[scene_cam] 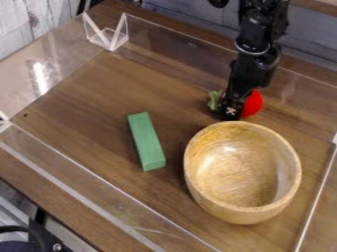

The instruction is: Move the red object to the left side of the table

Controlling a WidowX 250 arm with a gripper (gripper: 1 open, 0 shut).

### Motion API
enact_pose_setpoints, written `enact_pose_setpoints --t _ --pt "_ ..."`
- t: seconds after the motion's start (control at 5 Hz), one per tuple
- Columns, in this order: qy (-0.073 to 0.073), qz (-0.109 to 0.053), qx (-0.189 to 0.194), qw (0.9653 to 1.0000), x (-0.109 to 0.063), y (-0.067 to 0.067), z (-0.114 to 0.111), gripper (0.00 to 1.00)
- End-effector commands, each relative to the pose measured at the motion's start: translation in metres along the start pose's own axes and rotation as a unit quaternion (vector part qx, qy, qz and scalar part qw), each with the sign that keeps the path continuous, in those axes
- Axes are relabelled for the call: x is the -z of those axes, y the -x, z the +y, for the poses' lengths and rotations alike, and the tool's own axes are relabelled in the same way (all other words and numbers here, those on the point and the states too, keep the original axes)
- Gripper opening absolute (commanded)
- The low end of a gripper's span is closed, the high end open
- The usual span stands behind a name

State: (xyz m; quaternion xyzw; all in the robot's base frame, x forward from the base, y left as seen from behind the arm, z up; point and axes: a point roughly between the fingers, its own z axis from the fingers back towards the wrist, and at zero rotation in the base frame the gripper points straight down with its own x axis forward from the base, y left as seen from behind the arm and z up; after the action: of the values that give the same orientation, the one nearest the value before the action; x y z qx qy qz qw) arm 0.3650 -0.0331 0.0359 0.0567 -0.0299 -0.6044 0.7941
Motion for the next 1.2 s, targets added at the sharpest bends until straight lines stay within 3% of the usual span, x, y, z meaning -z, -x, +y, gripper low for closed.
enact_pose_setpoints --t 0.0,0.2,0.4,0.8,1.0 --pt "-0.027 -0.015 0.021 0.9993 -0.004 -0.008 0.012 1.0" --pt "-0.029 -0.019 0.034 0.9988 0.001 -0.01 0.012 1.0" --pt "-0.035 -0.01 0.019 0.9992 -0.011 -0.007 0.012 0.0" --pt "-0.055 0.014 -0.017 0.9983 -0.046 -0.001 0.01 0.0" --pt "-0.076 0.026 -0.034 0.9962 -0.069 0.003 0.01 0.0"
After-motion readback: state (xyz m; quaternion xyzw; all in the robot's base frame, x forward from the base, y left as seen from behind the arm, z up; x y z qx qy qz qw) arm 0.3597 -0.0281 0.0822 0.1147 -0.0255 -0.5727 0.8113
